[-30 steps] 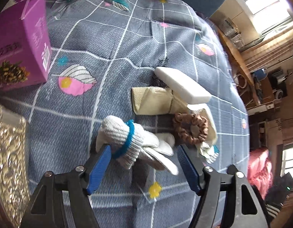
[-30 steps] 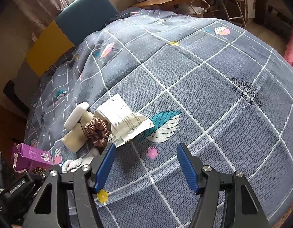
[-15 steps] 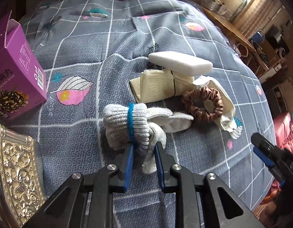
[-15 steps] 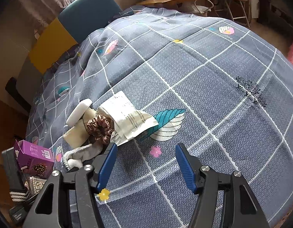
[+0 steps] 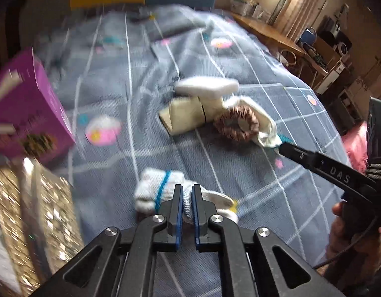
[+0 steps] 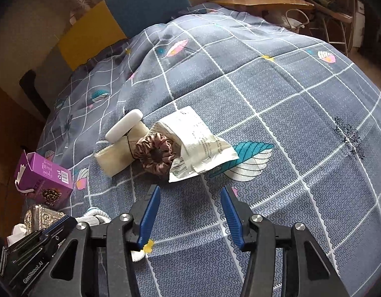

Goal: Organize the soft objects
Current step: 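Grasp the white knit glove with blue band with the left gripper, then lift the glove with left gripper while right grasps the white sponge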

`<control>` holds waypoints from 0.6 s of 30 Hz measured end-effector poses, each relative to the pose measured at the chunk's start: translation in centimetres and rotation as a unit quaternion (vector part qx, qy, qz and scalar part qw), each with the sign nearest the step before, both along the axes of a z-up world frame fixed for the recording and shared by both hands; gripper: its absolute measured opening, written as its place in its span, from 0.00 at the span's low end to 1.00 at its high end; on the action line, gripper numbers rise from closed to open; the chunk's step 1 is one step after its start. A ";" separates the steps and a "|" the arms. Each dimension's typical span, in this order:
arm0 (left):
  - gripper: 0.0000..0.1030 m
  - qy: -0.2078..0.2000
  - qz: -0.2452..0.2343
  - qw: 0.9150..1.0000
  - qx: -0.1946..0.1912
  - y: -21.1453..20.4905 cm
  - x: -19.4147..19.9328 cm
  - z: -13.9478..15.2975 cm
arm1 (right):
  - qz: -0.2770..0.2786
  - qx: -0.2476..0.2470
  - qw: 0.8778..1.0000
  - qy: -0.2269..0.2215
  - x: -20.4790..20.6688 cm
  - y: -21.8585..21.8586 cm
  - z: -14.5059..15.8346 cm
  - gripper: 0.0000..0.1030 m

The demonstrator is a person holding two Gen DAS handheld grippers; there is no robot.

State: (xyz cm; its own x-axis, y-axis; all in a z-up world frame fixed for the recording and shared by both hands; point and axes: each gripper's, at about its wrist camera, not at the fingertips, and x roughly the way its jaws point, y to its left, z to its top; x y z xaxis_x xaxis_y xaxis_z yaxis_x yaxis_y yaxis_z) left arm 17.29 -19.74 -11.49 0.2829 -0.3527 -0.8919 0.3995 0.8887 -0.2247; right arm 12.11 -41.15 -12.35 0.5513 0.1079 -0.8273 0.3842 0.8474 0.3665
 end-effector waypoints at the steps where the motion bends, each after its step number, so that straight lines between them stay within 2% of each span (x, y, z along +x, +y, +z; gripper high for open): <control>1: 0.07 0.018 0.012 1.000 -0.014 0.5 0.0 -0.4 | 0.001 -0.001 1.000 0.001 0.1 0.1 -0.1 0.51; 2: 0.09 0.030 0.024 0.999 -0.022 1.0 -0.1 -0.7 | 0.000 -0.003 1.000 0.003 0.1 0.1 -0.2 0.51; 4: 0.24 0.055 0.053 0.996 -0.046 2.1 -0.2 -0.8 | -0.008 -0.006 1.000 0.004 0.0 -0.2 -0.3 0.51; 7: 0.31 0.082 0.091 0.990 -0.073 3.4 -0.4 -0.4 | -0.013 0.007 1.000 0.009 -0.1 -0.5 -0.5 0.51; 10: 0.37 0.086 0.119 0.986 -0.082 4.0 -0.5 0.1 | -0.015 0.007 1.000 0.003 -0.2 -0.5 -0.2 0.51; 13: 0.42 0.115 0.134 0.981 -0.077 3.9 -0.6 -0.9 | -0.015 0.011 1.000 0.000 -0.4 -0.6 -0.1 0.51; 16: 0.43 0.121 0.143 0.981 -0.051 3.0 -0.3 -2.3 | -0.016 0.023 1.000 -0.006 -0.6 -0.8 0.1 0.51; 18: 0.47 0.130 0.163 0.977 -0.044 2.9 0.2 -3.3 | -0.017 0.027 0.999 -0.011 -0.8 -0.9 0.3 0.51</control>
State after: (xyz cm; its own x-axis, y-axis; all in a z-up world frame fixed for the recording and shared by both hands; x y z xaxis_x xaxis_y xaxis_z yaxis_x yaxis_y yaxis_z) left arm 17.45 -16.83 -14.82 0.1606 -0.3605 -0.9188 0.0185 0.9319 -0.3623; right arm 11.35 -42.02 -12.07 0.5732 0.1334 -0.8084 0.4036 0.8126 0.4203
